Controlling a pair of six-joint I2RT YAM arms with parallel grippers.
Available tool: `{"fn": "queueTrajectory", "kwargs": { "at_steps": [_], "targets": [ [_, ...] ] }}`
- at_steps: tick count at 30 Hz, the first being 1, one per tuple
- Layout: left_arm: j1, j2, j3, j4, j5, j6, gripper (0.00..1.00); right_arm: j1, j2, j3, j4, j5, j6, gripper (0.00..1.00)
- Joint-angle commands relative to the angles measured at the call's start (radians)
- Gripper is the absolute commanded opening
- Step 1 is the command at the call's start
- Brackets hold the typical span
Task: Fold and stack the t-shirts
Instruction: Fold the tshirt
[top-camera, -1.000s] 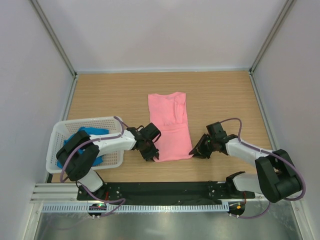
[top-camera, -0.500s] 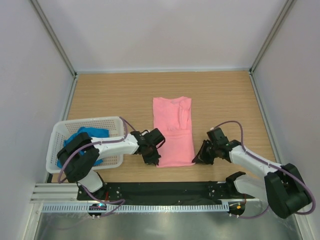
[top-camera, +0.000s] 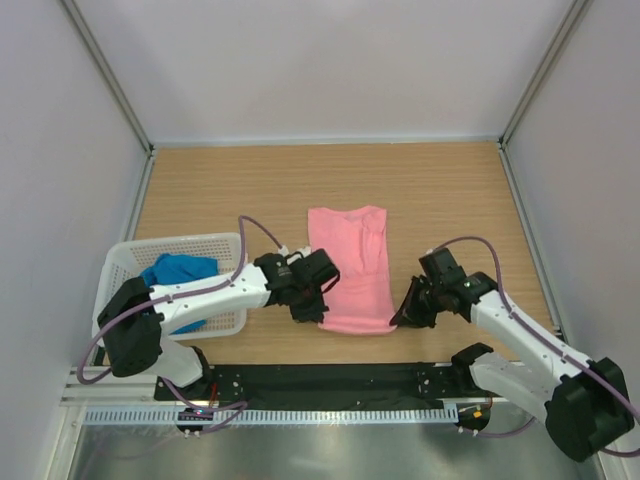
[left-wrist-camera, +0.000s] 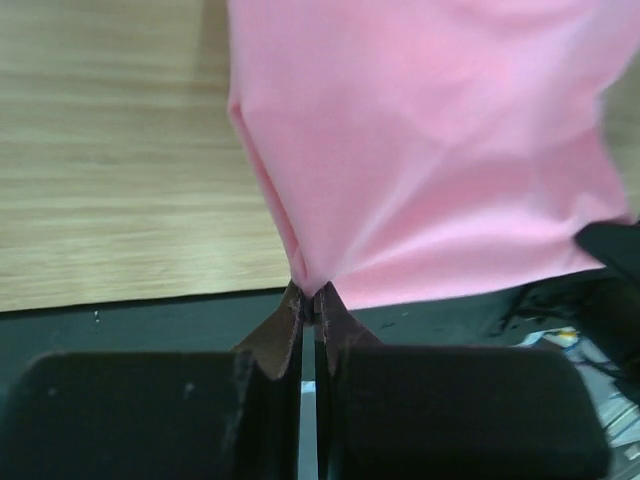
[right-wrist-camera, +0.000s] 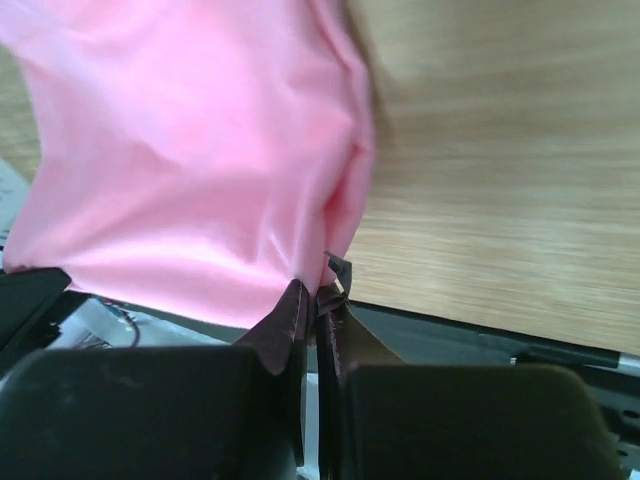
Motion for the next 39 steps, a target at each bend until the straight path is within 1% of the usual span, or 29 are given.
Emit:
{"fn": "queueTrajectory", "kwargs": {
  "at_steps": [1,2,4,6,7,9,10,12,16,19,22,27,39],
  "targets": [
    [0.078,-0.025,0.143,-0.136,-0.083,0.115,0.0,-0.005,0.133,0.214,-0.029,0.031,-0.061,0.01],
    [0.122,-0.016,0.176,-0.15,-0.091,0.138,0.0,-0.007,0.159,0.253,-0.029,0.031,-0.081,0.01],
    [0.168,-0.002,0.252,-0.162,-0.084,0.207,0.0,-0.021,0.237,0.358,-0.044,0.043,-0.098,0.01],
    [0.246,0.03,0.297,-0.164,-0.051,0.25,0.0,-0.03,0.312,0.449,-0.059,0.054,-0.124,0.01],
    [0.271,0.043,0.341,-0.161,-0.042,0.272,0.0,-0.044,0.334,0.477,-0.065,0.059,-0.131,0.01],
    [0.331,0.086,0.38,-0.155,-0.002,0.33,0.0,-0.059,0.383,0.546,-0.072,0.048,-0.153,0.01],
    [0.346,0.102,0.42,-0.158,0.007,0.356,0.0,-0.074,0.427,0.569,-0.075,0.037,-0.16,0.01],
    [0.382,0.149,0.46,-0.161,0.027,0.384,0.0,-0.088,0.465,0.626,-0.073,0.024,-0.175,0.01],
    [0.429,0.228,0.564,-0.181,0.05,0.43,0.0,-0.127,0.567,0.701,-0.062,-0.004,-0.19,0.01],
    [0.466,0.28,0.63,-0.169,0.07,0.452,0.0,-0.139,0.609,0.747,-0.056,-0.012,-0.195,0.01],
    [0.491,0.333,0.69,-0.156,0.125,0.467,0.0,-0.162,0.652,0.79,-0.055,-0.016,-0.198,0.01],
    [0.515,0.413,0.793,-0.133,0.157,0.479,0.0,-0.19,0.718,0.853,-0.05,-0.039,-0.204,0.01],
    [0.578,0.591,0.938,-0.084,0.249,0.484,0.0,-0.246,0.876,0.98,-0.036,-0.061,-0.226,0.01]
  ]
}}
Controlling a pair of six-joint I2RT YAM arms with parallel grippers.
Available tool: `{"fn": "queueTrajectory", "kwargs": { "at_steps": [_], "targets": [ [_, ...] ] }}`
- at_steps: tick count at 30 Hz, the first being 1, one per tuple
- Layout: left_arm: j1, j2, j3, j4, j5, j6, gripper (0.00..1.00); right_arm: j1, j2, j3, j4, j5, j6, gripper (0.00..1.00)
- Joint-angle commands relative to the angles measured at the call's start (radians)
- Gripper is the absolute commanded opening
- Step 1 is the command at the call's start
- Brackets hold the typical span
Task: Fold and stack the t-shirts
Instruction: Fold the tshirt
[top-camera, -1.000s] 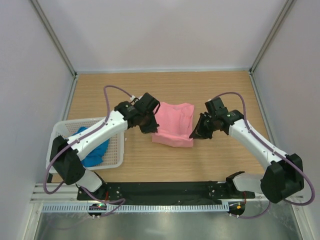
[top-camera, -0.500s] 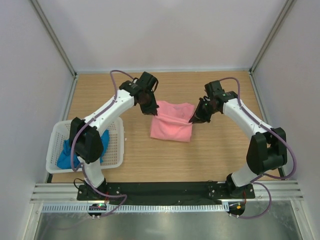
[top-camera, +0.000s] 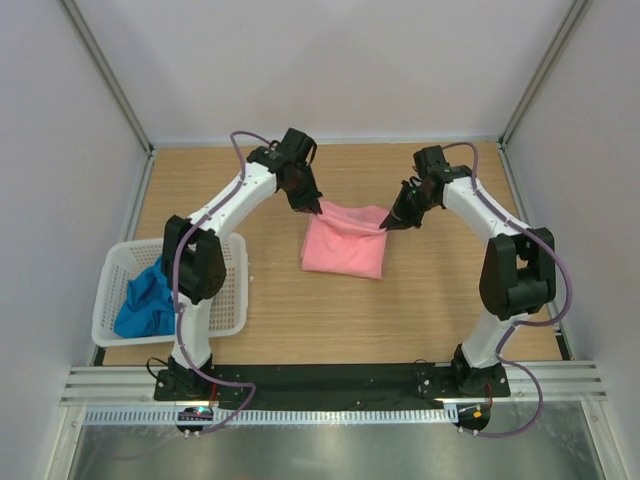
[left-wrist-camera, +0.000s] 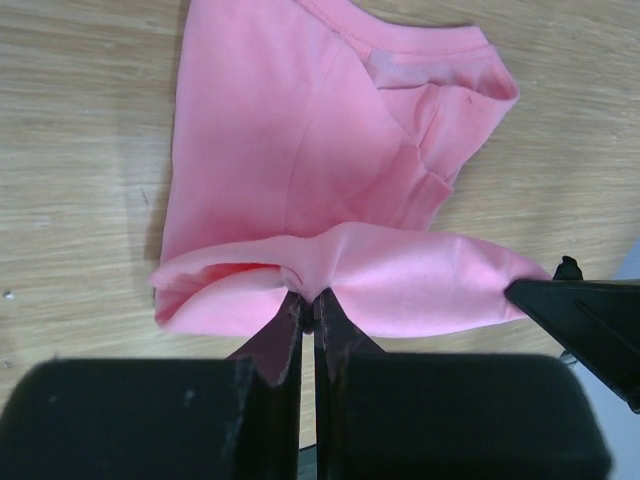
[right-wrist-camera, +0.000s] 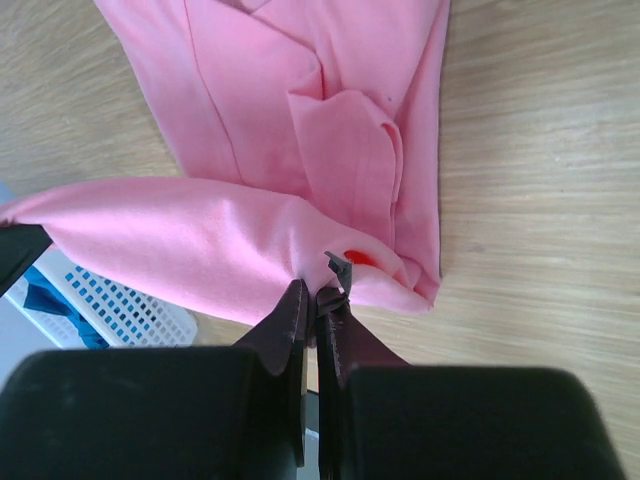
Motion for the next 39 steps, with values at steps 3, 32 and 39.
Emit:
{"fn": "queueTrajectory", "kwargs": {
  "at_steps": [3,32,39],
  "targets": [
    [0.04,0.067,0.086,0.045,0.062,0.024,0.0,-0.015,0.065,0.087,0.027,-0.029,-0.02,0.01],
    [0.097,0.106,0.144,0.093,0.04,0.191,0.43,-0.106,0.238,0.337,-0.049,0.127,-0.193,0.67],
    [0.045,-0.003,-0.171,0.209,0.194,0.173,0.24,0.01,0.062,0.027,0.118,-0.011,-0.13,0.55]
  ]
}}
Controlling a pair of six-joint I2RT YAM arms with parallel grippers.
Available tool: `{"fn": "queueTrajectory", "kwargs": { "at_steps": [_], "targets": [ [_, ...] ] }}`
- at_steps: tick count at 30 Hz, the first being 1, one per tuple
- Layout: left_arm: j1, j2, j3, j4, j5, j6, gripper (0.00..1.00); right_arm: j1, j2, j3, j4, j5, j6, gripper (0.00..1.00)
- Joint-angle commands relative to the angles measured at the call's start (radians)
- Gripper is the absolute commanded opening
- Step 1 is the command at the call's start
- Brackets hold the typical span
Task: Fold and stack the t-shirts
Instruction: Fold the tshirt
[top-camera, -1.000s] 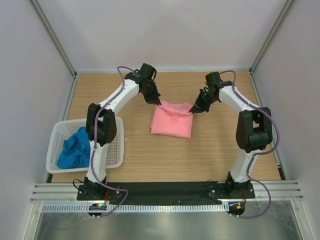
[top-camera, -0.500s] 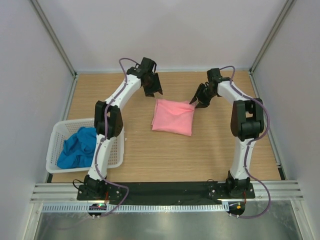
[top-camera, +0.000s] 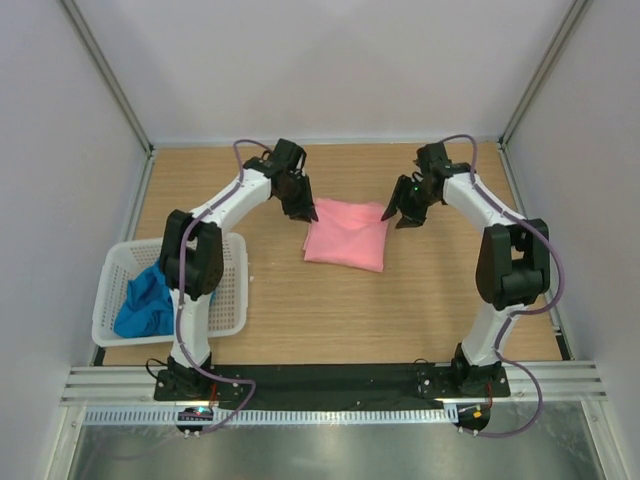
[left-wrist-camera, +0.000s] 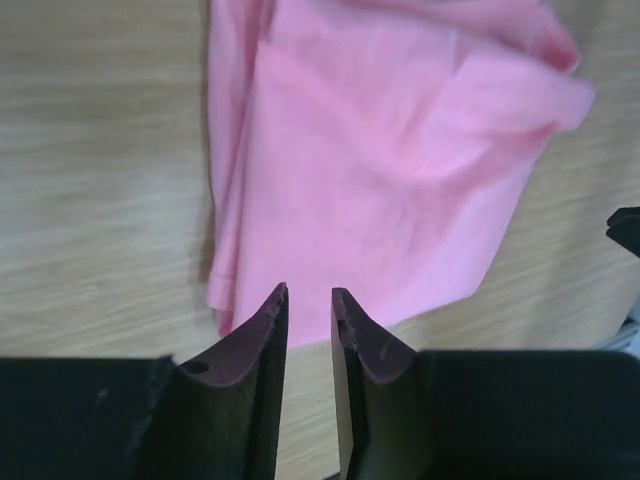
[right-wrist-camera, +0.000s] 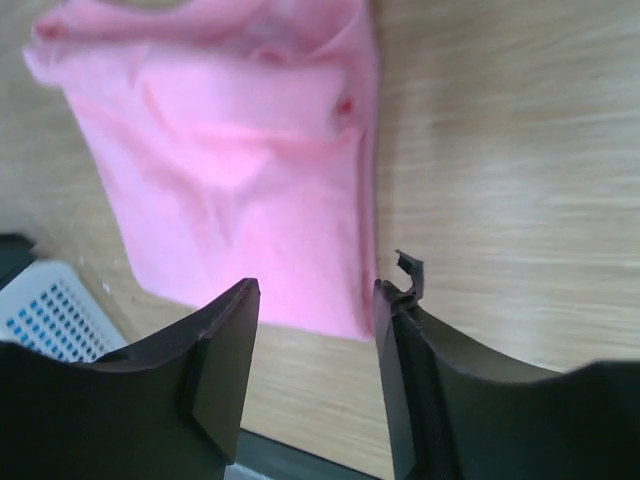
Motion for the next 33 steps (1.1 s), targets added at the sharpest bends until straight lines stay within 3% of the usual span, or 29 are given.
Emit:
{"fn": "queueTrajectory", "kwargs": {
  "at_steps": [1,2,4,10,23,29,31,33],
  "targets": [
    [-0.029,-0.043,-0.11,0.091,0.106,-0.016,0.22,0.099,-0.052,-0.086,0.081,-0.076,0.022,0.51],
    [-0.035,-0.044,-0.129,0.093,0.117,-0.02,0.2,0.117,-0.043,-0.092,0.084,-0.081,0.028,0.47],
    [-0.039,-0.048,-0.17,0.084,0.099,-0.014,0.2,0.157,-0.023,-0.113,0.087,-0.088,0.037,0.28],
    [-0.048,-0.032,-0.236,0.044,0.071,0.002,0.18,0.185,-0.008,-0.175,0.125,-0.062,0.045,0.08],
    [-0.164,-0.113,-0.509,0.076,0.006,-0.016,0.14,0.194,-0.071,-0.48,0.206,-0.036,0.017,0.07],
    [-0.243,-0.263,-0.657,0.059,-0.027,-0.045,0.13,0.208,-0.273,-0.653,0.2,-0.094,0.067,0.08],
    [-0.243,-0.317,-0.666,0.019,-0.05,-0.041,0.16,0.208,-0.372,-0.657,0.161,-0.072,0.073,0.13],
    [-0.237,-0.37,-0.619,-0.027,-0.111,-0.019,0.25,0.206,-0.411,-0.625,0.112,-0.046,0.051,0.23]
  ]
}}
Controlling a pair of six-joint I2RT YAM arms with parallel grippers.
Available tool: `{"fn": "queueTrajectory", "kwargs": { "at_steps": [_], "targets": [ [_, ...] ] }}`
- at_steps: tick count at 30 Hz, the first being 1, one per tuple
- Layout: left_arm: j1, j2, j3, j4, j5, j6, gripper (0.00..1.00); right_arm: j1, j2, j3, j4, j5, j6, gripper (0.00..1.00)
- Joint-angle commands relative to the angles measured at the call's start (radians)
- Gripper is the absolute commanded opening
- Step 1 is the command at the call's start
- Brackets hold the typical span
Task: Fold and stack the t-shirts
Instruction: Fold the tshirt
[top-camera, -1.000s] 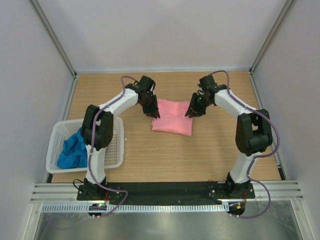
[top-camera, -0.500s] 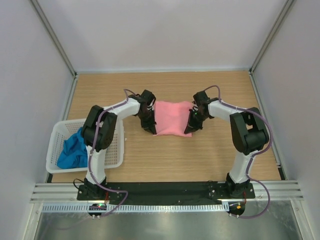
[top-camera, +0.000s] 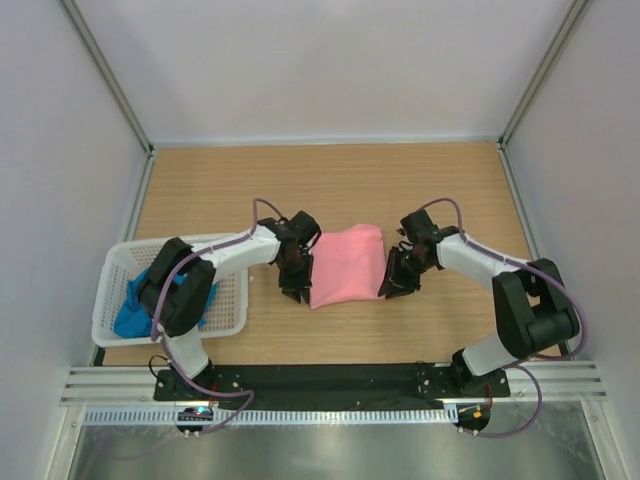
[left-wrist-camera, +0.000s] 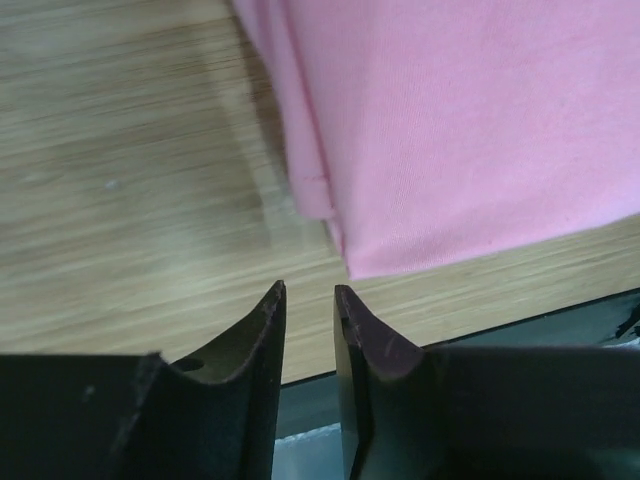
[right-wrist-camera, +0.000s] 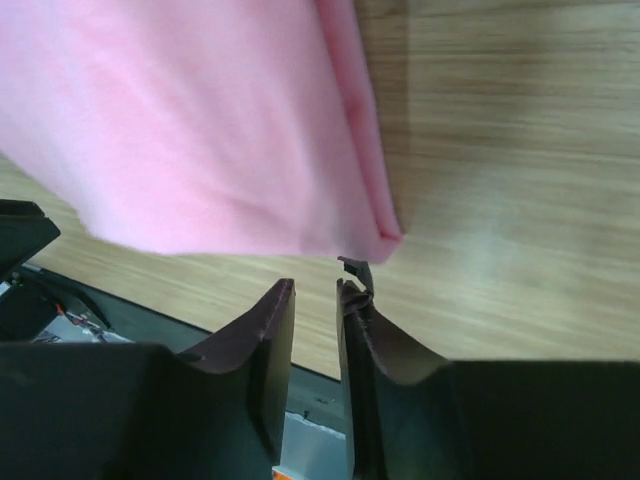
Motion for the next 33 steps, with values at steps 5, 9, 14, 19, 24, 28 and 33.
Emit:
{"fn": "queueTrajectory", "kwargs": {
  "at_steps": [5,9,14,19,24,28,33],
  "targets": [
    [0.084,-0.121,0.176,-0.122,-0.13,0.071,0.41,-0.055,0.005,0.23,-0.094,0.102,-0.072,0.6],
    [0.177,-0.034,0.268,-0.086,-0.087,0.097,0.43,-0.098,0.157,0.379,-0.092,0.1,-0.117,0.63],
    [0.243,0.09,0.351,-0.014,-0.013,0.122,0.45,-0.107,0.312,0.589,-0.112,0.091,-0.16,0.59],
    [0.249,0.192,0.44,0.009,0.022,0.13,0.46,-0.12,0.425,0.692,-0.115,0.074,-0.169,0.55],
    [0.255,0.235,0.474,0.027,0.039,0.116,0.46,-0.123,0.482,0.731,-0.105,0.071,-0.171,0.45],
    [0.263,0.262,0.494,0.044,0.05,0.097,0.42,-0.121,0.513,0.754,-0.114,0.05,-0.16,0.37],
    [0.276,0.295,0.524,0.046,0.065,0.093,0.17,-0.121,0.49,0.763,-0.103,0.066,-0.146,0.11]
  ]
}}
